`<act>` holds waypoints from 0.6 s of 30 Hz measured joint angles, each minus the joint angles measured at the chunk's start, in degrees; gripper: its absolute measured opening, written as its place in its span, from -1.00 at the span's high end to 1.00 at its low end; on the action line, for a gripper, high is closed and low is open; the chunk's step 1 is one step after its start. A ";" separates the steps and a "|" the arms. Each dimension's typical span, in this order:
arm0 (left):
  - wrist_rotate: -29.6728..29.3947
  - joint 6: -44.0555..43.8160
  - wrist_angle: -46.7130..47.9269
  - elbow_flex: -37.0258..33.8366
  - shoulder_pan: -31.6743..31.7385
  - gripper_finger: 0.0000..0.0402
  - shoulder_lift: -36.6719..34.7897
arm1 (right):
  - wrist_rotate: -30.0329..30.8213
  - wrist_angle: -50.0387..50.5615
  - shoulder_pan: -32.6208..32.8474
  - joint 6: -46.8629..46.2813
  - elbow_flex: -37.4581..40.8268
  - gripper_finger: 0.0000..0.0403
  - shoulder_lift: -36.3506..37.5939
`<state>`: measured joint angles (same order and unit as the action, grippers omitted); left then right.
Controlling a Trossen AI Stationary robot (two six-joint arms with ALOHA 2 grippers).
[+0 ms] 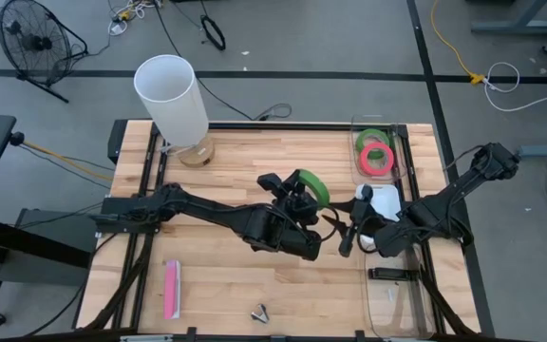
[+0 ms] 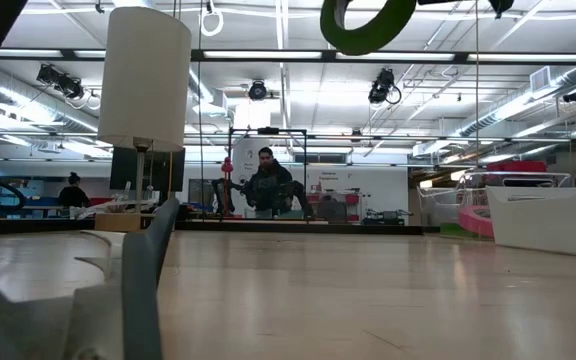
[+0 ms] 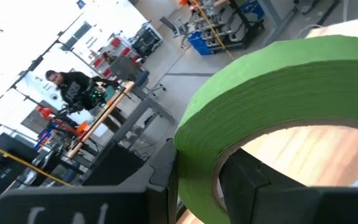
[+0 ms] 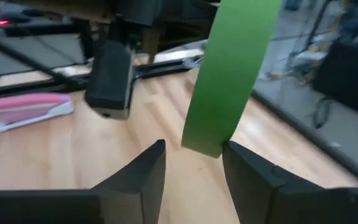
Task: Pick and place Stapler, Stapler remover, tape
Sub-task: Put the green masking tape into the top transparent bin
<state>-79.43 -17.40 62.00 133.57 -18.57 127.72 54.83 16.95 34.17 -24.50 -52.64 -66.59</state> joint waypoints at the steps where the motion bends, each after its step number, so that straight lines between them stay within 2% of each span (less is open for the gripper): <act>1: 0.16 0.02 0.20 -0.02 -0.12 0.56 0.03 | -1.84 0.14 0.00 -0.27 0.00 0.19 0.00; 4: 0.18 0.24 0.65 -0.07 -0.30 0.56 0.05 | -5.09 1.16 0.02 -0.41 -0.12 0.19 0.00; 14: 0.66 -0.08 0.52 -0.10 -0.26 0.56 0.18 | -5.05 5.38 -0.03 -3.93 -0.24 0.19 0.04; 18: 0.62 -0.02 0.62 -0.10 -0.34 0.56 0.18 | -7.50 6.12 -0.02 -5.21 -0.24 0.19 0.04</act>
<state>-78.81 -17.42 62.61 133.47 -18.91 127.90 47.33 23.07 34.15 -29.71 -52.88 -66.54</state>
